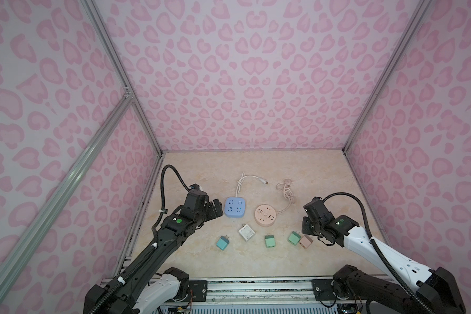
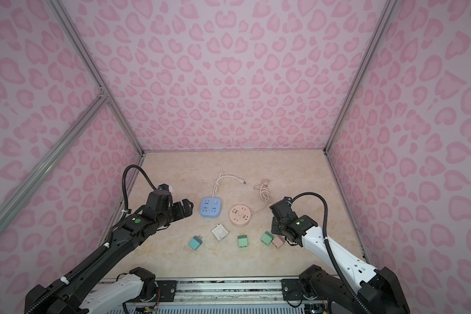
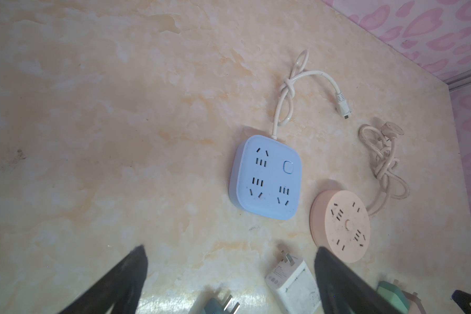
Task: Insert plugs into power strip
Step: Rotate the plug at the bottom-right of the table.
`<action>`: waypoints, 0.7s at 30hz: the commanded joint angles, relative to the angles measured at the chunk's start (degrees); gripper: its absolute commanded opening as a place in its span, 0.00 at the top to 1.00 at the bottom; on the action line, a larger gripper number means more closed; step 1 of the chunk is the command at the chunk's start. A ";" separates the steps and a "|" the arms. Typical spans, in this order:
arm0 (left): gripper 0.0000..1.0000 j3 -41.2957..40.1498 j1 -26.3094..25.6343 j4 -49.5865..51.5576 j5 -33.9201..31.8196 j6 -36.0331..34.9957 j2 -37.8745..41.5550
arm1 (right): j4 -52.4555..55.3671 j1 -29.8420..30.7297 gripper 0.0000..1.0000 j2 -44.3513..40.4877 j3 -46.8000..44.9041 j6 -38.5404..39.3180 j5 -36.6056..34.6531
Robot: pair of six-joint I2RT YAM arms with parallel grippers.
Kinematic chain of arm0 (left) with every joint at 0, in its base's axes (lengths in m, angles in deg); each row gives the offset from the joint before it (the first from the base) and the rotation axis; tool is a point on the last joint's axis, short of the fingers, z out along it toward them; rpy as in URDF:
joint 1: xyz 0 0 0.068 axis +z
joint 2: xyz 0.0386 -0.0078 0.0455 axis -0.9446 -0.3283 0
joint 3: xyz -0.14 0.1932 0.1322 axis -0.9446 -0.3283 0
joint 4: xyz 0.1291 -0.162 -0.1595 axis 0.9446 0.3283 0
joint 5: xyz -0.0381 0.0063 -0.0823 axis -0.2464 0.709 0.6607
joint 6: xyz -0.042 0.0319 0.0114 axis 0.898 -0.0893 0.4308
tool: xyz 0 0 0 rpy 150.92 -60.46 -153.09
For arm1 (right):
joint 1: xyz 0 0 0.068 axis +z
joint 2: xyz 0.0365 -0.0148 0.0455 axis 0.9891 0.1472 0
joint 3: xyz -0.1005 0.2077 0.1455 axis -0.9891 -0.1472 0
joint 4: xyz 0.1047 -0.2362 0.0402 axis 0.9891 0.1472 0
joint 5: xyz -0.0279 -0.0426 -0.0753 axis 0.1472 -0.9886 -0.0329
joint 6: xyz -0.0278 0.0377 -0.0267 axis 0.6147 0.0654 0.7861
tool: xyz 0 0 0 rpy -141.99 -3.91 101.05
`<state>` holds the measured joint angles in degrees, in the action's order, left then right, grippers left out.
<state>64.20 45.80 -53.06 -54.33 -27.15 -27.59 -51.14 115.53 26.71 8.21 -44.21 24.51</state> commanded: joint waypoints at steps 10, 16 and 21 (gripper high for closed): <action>0.03 -0.06 -0.22 -2.00 0.66 -1.29 -0.53 | 8.16 -0.05 0.45 -4.13 0.67 -2.18 1.58; 0.03 -0.34 -0.36 -2.11 1.20 -1.38 -0.54 | 11.16 0.44 0.45 -6.66 -0.24 -3.80 1.96; 0.03 -0.51 -0.71 -2.17 1.77 -1.35 -0.33 | 13.39 3.24 0.49 -7.84 -1.81 -6.79 1.77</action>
<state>63.98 45.23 -53.47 -52.93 -28.07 -28.05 -40.50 117.61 19.17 7.14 -48.82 26.41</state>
